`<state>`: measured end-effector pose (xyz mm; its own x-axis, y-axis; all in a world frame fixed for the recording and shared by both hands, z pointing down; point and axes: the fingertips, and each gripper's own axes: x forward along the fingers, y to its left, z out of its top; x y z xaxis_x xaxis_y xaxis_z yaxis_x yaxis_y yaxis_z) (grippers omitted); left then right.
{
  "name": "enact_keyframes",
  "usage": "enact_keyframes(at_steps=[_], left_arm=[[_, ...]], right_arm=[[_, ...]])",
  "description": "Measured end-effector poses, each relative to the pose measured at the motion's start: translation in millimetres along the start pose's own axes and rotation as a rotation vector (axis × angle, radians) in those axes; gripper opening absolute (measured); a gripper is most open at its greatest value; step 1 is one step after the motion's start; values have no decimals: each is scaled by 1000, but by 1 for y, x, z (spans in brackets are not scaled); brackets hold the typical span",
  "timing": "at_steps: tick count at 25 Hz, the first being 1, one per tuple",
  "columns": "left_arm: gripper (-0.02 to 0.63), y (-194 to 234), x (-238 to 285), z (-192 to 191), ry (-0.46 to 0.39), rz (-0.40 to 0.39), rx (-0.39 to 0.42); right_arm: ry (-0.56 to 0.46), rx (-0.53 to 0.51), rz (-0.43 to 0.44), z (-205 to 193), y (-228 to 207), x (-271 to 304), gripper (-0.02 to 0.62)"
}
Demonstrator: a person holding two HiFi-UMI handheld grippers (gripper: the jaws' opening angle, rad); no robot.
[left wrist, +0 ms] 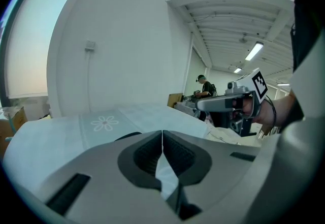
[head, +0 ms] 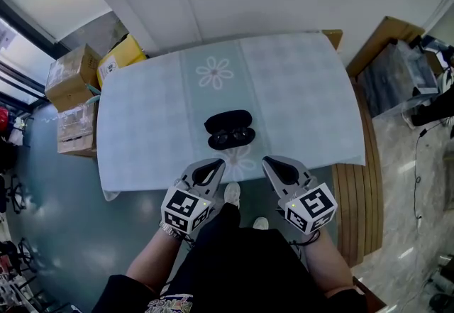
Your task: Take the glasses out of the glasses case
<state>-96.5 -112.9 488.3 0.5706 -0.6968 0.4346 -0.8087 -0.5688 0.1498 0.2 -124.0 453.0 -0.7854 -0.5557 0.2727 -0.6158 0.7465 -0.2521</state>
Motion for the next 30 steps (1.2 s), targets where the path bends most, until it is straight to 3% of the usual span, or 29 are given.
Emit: enact_keyframes(at_steps=[14, 26, 30], left_arm=[[29, 51, 53, -17, 109, -37, 81], [31, 74, 90, -65, 330, -44, 367], [32, 76, 99, -75, 375, -61, 427]], right_arm=[[34, 72, -70, -12, -29, 33, 23], [60, 126, -93, -27, -35, 50, 23], [65, 140, -101, -30, -37, 53, 23]])
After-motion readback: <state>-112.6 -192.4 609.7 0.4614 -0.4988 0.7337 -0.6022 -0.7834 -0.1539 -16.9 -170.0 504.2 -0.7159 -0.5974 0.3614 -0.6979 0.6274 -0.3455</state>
